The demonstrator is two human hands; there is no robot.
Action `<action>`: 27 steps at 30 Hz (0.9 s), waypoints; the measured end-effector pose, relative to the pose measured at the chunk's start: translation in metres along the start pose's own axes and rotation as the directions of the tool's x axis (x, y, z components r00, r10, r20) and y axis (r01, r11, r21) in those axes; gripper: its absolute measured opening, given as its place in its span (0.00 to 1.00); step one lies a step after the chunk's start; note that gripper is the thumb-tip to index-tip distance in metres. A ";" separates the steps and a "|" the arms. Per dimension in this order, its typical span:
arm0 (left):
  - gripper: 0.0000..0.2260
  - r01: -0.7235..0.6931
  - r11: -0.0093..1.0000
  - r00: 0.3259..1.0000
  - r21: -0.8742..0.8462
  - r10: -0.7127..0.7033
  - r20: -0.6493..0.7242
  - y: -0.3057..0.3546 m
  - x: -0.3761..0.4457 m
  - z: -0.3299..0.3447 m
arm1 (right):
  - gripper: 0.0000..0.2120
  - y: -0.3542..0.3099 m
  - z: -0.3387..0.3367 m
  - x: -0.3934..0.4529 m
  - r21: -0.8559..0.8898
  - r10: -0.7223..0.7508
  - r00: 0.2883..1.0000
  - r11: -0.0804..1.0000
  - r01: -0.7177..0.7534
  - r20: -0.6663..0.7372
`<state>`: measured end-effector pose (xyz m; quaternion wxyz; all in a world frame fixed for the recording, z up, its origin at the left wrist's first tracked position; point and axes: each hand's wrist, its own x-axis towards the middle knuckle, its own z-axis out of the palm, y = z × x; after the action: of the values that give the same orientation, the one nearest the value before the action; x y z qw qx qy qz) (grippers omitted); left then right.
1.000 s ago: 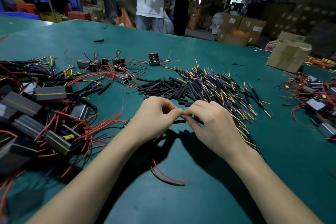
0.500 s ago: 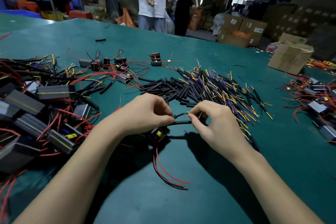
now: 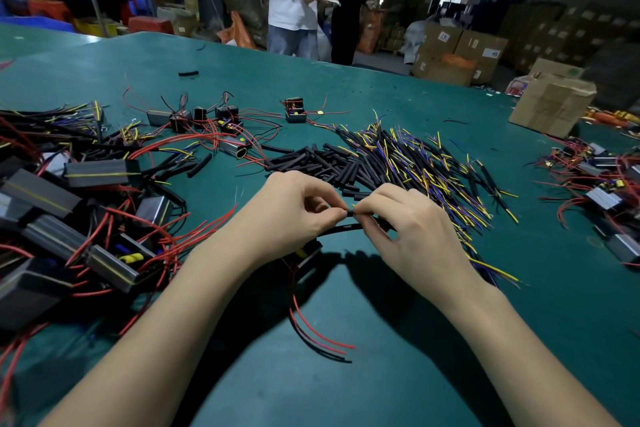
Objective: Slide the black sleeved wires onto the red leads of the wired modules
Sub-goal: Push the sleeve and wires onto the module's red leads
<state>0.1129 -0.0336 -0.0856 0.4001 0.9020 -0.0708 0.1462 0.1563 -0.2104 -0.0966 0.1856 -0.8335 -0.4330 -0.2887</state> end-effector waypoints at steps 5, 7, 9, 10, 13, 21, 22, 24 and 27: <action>0.05 0.033 0.998 0.999 -0.046 -0.033 0.009 0.001 -0.001 -0.004 | 0.02 0.001 0.002 0.000 0.115 0.017 1.000 0.993 -0.017 0.001; 0.06 0.055 0.997 0.998 -0.060 -0.054 0.017 0.002 -0.002 -0.006 | 0.02 0.000 0.003 0.000 0.160 0.026 1.000 0.987 -0.027 0.010; 0.06 0.065 0.995 0.998 -0.070 -0.063 0.031 0.001 -0.002 -0.008 | 0.02 -0.001 0.004 0.000 0.190 0.022 1.000 0.982 -0.023 0.011; 0.06 0.068 0.995 0.997 -0.074 -0.065 0.037 0.001 -0.002 -0.009 | 0.02 -0.001 0.004 0.000 0.198 0.020 1.000 0.980 -0.021 0.010; 0.06 0.072 0.994 0.996 -0.079 -0.068 0.055 0.000 -0.002 -0.011 | 0.02 -0.001 0.004 0.000 0.214 0.022 1.000 0.976 -0.022 0.003; 0.06 0.096 0.995 0.993 0.010 -0.096 0.063 -0.002 -0.002 -0.009 | 0.02 0.000 0.007 0.000 0.261 0.011 0.999 0.965 -0.019 0.032; 0.07 0.092 0.996 0.994 0.022 -0.093 0.060 -0.002 -0.001 -0.009 | 0.02 0.000 0.007 0.000 0.272 0.007 0.999 0.962 -0.017 0.036; 0.07 0.079 0.996 0.995 0.037 -0.081 0.060 -0.003 -0.001 -0.009 | 0.02 0.002 0.008 0.000 0.297 0.002 0.999 0.955 -0.015 0.042; 0.07 0.054 0.998 0.996 0.026 -0.056 0.071 -0.006 -0.001 -0.010 | 0.03 0.004 0.009 0.000 0.324 0.008 0.999 0.946 -0.023 0.047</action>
<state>0.1117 -0.0227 -0.0837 0.3900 0.9131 -0.0586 0.1033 0.1623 -0.2076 -0.1043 0.3124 -0.8013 -0.4722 -0.1933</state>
